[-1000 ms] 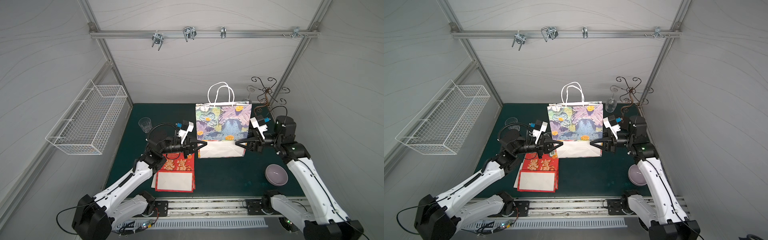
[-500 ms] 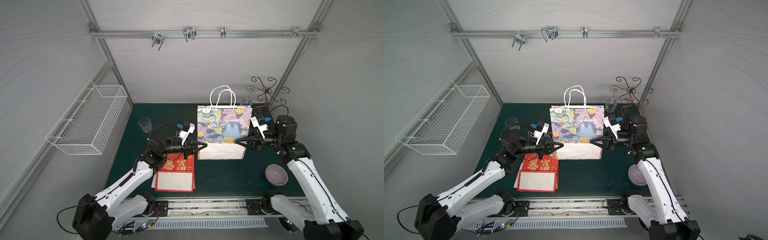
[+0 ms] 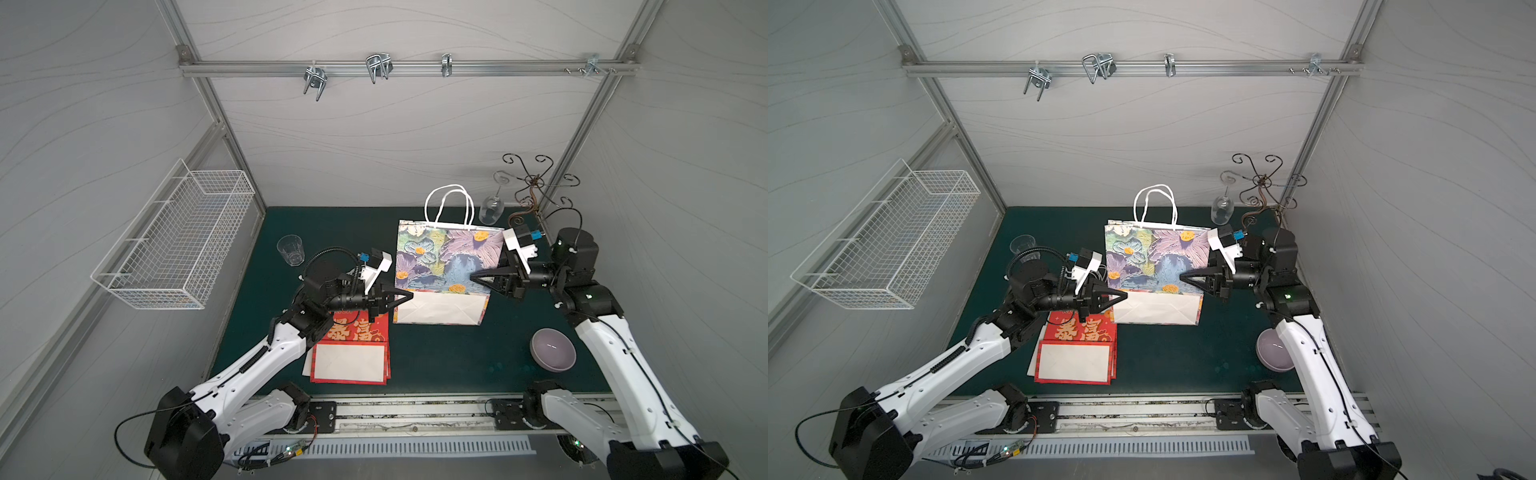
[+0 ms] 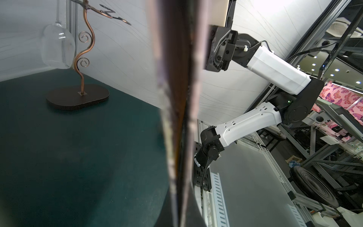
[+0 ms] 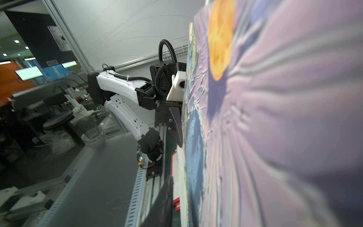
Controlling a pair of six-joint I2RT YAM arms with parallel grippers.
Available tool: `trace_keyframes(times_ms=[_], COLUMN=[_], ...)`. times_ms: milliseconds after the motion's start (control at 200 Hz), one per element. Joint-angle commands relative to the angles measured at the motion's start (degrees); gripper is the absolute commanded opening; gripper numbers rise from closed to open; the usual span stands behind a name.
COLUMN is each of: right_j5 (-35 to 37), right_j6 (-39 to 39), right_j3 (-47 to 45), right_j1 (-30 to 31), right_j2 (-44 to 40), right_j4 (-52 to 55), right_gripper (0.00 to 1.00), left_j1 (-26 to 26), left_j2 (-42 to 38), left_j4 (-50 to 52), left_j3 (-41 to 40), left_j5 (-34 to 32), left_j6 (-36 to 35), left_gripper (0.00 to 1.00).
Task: Put away the paper bag
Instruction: Press the paper bag at the center of the board.
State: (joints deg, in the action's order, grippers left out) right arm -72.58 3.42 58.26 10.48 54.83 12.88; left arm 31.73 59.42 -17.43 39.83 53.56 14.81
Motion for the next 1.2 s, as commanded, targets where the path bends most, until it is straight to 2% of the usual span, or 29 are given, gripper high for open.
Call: trace_keyframes(times_ms=[0, 60, 125, 200, 250, 390, 465, 500, 535, 600, 705, 825, 835, 885, 920, 966, 1076, 1136, 1196], right_j5=[2.4, 3.0, 3.6, 3.4, 2.9, 2.4, 3.2, 3.5, 3.7, 3.8, 3.1, 5.5, 6.1, 9.7, 13.3, 19.7, 28.8, 29.8, 27.0], right_j6=[-1.7, -2.3, -2.9, -3.7, -4.3, -4.7, -5.1, -5.4, -5.5, -5.5, -4.6, -1.8, -1.6, -0.2, 1.3, 2.8, 5.6, 7.8, 7.6], right_j3=[2.3, 2.8, 3.2, 3.6, 3.9, 4.5, 4.7, 4.9, 5.0, 5.3, 5.6, 5.9, 5.9, 6.0, 6.2, 6.3, 5.2, 3.1, 1.0], right_j1=[0.0, -0.1, -0.1, -0.2, -0.2, -0.2, -0.3, -0.3, -0.3, -0.2, -0.3, -0.3, -0.3, -0.8, -1.6, -2.4, -4.2, -4.4, -4.8], right_j2=[-1.1, -1.1, -1.1, -0.9, -0.7, -0.4, -0.6, -0.7, -0.8, -0.8, -0.6, -1.1, -1.2, -2.0, -2.8, -4.2, -7.7, -9.7, -11.5], right_j4=[-4.2, -5.3, -6.5, -7.9, -8.4, -8.8, -8.9, -9.2, -9.4, -9.4, -8.6, -5.0, -4.7, -2.8, -0.5, 3.1, 11.0, 13.7, 16.5], right_gripper=[0.39, 0.37, 0.29, 0.14, 0.00, 0.00, 0.29, 0.35, 0.36, 0.30, 0.00, 0.00, 0.04, 0.40, 0.61, 0.79, 0.98, 0.99, 0.99], left_j1=[0.2, 0.2, 0.2, 0.2, 0.2, 0.1, 0.2, 0.2, 0.2, 0.2, 0.2, 0.1, 0.2, 0.2, 0.2, 0.2, 0.2, 0.2, 0.2], left_j2=[-0.2, -0.3, -0.4, -0.4, -0.5, -0.7, -0.8, -0.8, -0.9, -0.9, -1.1, -2.1, -2.3, -3.1, -3.7, -4.4, -5.7, -6.1, -6.3], left_j4=[1.0, 1.0, 1.1, 1.2, 1.4, 1.6, 1.5, 1.6, 1.6, 1.6, 1.5, 0.7, 0.4, 0.5, 1.0, 2.2, 3.9, 3.8, 3.8], left_j3=[-0.3, -0.5, -0.8, -1.2, -1.4, -1.9, -2.0, -2.1, -2.3, -2.5, -2.7, -2.6, -2.6, -2.4, -2.2, -1.6, -0.4, 0.2, 1.1], left_j5=[-0.1, -0.1, -0.2, -0.2, -0.3, -0.5, -0.6, -0.5, -0.5, -0.9, -1.5, -2.5, -2.6, -3.2, -3.3, -3.6, -3.4, -3.4, -3.3], left_j6=[-2.2, -2.2, -2.3, -2.4, -2.6, -2.8, -2.8, -2.8, -2.9, -2.9, -3.0, -3.0, -3.0, -3.7, -4.3, -5.4, -7.0, -7.2, -7.3], left_gripper=[0.00, 0.00, 0.00, 0.00, 0.00, 0.00, 0.00, 0.00, 0.00, 0.00, 0.00, 0.00, 0.00, 0.00, 0.00, 0.00, 0.00, 0.00, 0.00])
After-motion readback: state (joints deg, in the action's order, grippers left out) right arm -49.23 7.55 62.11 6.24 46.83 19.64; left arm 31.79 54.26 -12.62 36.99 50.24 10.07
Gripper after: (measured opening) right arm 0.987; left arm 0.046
